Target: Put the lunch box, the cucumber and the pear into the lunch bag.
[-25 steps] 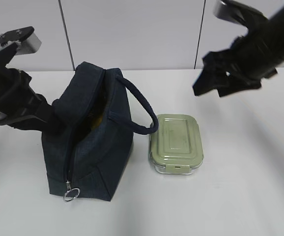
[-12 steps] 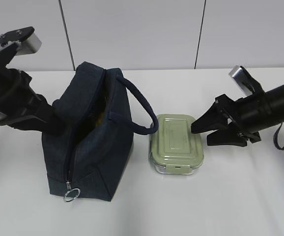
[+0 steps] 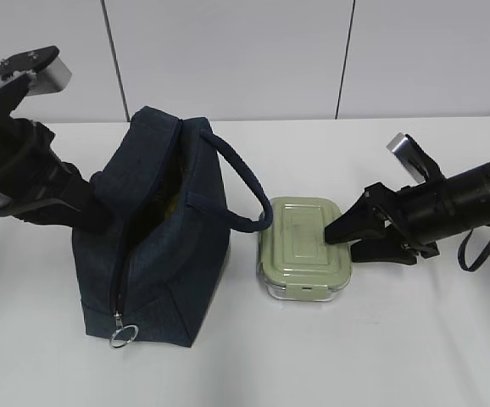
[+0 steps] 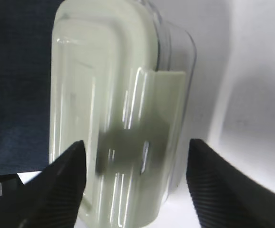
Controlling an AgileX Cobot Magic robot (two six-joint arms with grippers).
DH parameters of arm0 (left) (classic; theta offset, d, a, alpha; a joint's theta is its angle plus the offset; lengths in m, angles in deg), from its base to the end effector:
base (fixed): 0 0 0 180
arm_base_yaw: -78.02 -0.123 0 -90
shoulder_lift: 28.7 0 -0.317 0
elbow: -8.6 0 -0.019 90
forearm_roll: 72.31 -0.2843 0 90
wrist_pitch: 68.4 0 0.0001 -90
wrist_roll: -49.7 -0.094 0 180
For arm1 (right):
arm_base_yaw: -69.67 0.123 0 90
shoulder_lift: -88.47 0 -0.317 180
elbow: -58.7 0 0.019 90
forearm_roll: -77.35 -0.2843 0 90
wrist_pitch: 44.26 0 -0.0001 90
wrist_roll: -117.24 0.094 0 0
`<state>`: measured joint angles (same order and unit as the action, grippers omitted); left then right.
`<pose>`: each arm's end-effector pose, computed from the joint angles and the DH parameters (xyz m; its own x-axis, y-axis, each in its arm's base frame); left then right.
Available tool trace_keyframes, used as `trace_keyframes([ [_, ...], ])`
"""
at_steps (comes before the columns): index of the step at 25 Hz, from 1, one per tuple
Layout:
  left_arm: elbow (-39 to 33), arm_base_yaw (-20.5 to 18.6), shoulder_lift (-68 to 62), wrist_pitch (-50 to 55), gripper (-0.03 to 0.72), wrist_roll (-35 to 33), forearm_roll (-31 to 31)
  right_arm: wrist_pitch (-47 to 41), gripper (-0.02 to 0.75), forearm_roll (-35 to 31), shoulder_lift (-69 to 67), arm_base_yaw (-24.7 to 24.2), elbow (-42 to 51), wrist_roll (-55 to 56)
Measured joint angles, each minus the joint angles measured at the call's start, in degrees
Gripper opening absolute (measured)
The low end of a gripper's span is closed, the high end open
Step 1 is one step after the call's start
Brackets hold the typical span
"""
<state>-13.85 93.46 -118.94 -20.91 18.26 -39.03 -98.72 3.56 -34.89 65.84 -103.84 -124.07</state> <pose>0.2859 -0.1185 0.2699 -0.8131 0.3488 -0.4661 0.5188 0.7973 -0.3084 0.3906 0.0475 0.1236 -0.9565 0.0872 -0.2786 -0.1618 0.6359 0.7546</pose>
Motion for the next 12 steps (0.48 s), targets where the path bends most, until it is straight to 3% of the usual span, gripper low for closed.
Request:
trace_keyframes([
  [12,0.0,0.0,0.0,0.0,0.001,0.0,0.1,1.3,0.51,-2.2,0.0,0.0,-0.5,-2.8],
])
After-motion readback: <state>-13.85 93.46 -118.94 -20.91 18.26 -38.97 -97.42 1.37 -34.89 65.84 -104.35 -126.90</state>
